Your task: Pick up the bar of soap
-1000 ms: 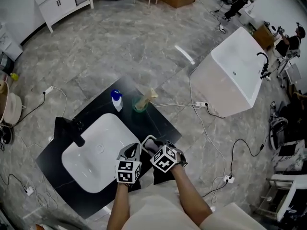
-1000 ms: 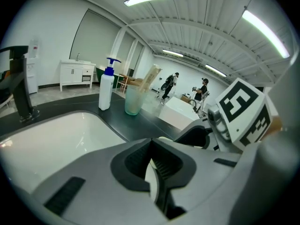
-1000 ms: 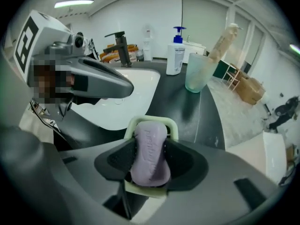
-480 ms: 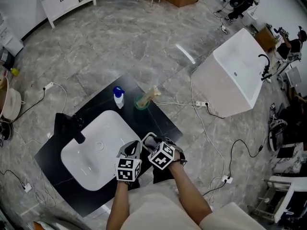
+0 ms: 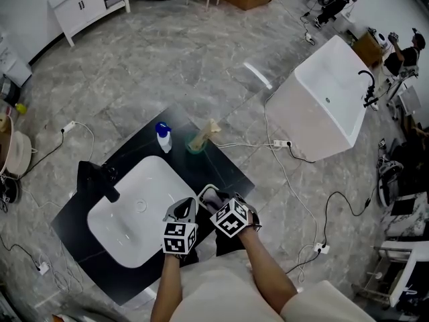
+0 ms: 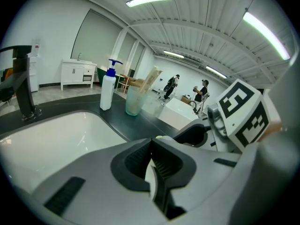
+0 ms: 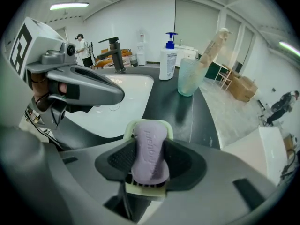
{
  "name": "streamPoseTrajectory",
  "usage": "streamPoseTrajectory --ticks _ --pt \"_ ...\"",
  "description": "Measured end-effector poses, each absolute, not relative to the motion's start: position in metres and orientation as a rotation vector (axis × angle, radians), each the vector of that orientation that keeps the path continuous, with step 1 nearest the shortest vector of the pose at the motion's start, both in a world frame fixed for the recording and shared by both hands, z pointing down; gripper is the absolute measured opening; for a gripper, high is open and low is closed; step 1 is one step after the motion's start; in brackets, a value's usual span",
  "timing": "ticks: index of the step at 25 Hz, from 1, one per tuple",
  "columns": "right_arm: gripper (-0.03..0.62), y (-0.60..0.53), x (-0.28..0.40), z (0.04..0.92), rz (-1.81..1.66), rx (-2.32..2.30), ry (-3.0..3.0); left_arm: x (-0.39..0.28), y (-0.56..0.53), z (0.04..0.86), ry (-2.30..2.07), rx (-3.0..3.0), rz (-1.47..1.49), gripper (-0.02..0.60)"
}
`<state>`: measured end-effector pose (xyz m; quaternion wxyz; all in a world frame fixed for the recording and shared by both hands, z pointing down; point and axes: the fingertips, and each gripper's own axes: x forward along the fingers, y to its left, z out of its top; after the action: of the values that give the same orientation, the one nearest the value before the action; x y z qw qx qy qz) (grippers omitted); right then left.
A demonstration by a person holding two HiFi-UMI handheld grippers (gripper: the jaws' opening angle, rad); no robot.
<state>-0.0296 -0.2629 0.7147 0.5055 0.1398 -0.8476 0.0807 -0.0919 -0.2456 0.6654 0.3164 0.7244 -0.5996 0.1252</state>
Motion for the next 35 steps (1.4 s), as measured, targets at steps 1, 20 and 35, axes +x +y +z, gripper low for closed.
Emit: streamPoseTrajectory --ticks 1,20,35 --pt "0.189 -0.264 -0.029 0.713 0.208 0.356 -2.064 -0.091 -0.245 0.665 -1.577 1.911 0.332 0.006" --pt "0.186 -0.28 -0.032 0.663 0.522 0.708 -2.328 -0.094 -0.235 0.638 -1.563 2.009 0.369 0.006" --pt "0.186 -0.258 -0.041 0.595 0.748 0.919 -2.593 -0.11 -0.213 0.599 -1.605 2.147 0.378 0.006"
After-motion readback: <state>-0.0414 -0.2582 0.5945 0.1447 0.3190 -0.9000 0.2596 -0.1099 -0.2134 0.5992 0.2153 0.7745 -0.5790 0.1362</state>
